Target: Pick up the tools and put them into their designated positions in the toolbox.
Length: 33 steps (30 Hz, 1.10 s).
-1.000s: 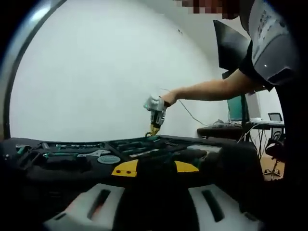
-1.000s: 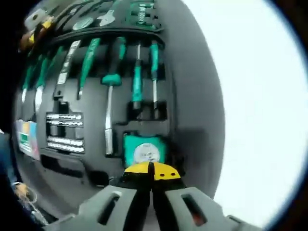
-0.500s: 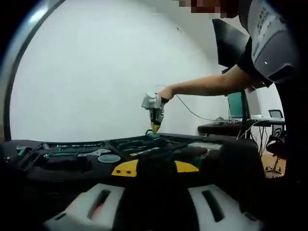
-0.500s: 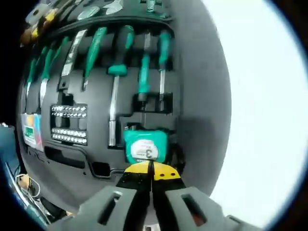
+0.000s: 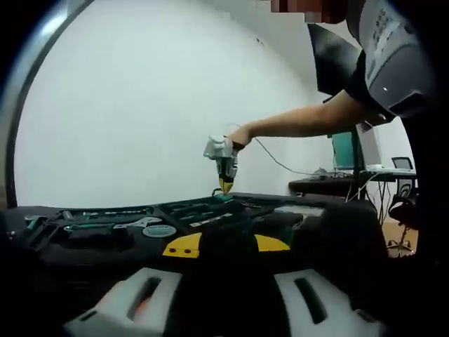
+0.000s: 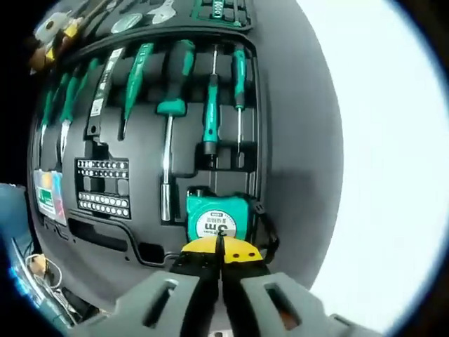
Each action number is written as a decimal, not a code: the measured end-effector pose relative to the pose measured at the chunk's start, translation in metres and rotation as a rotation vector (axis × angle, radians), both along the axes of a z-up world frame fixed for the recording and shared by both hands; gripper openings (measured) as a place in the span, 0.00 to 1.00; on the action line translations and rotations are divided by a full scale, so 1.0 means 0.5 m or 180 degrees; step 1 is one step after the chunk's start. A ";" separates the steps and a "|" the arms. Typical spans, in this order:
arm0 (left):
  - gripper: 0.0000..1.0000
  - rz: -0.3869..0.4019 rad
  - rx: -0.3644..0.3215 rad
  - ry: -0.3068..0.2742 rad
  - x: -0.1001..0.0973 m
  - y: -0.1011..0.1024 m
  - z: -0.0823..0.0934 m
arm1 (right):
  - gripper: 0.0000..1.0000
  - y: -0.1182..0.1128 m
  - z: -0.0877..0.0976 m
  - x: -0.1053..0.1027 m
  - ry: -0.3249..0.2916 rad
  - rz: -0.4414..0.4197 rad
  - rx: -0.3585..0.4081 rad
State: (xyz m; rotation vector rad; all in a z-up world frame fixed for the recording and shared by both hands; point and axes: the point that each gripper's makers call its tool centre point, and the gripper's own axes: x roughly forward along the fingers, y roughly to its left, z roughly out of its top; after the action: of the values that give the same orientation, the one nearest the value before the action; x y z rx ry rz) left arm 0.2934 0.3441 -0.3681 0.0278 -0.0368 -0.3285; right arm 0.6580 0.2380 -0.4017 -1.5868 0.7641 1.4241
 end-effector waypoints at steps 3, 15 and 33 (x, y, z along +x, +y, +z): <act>0.26 0.0003 0.0015 0.0009 0.000 0.000 -0.001 | 0.00 -0.004 -0.012 -0.008 -0.0029 -0.0042 -0.0042; 0.26 0.0014 0.0049 0.0025 0.002 -0.001 -0.004 | 0.00 0.022 -0.017 -0.021 0.0480 -0.0078 0.0381; 0.26 0.0029 0.0101 0.0040 0.003 -0.003 -0.007 | 0.00 0.020 -0.024 -0.020 0.0097 -0.0174 0.0251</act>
State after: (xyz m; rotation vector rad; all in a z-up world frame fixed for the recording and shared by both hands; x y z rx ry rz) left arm 0.2949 0.3428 -0.3716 0.0574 -0.0189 -0.3202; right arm 0.6481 0.2478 -0.4135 -1.4765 0.7544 1.4245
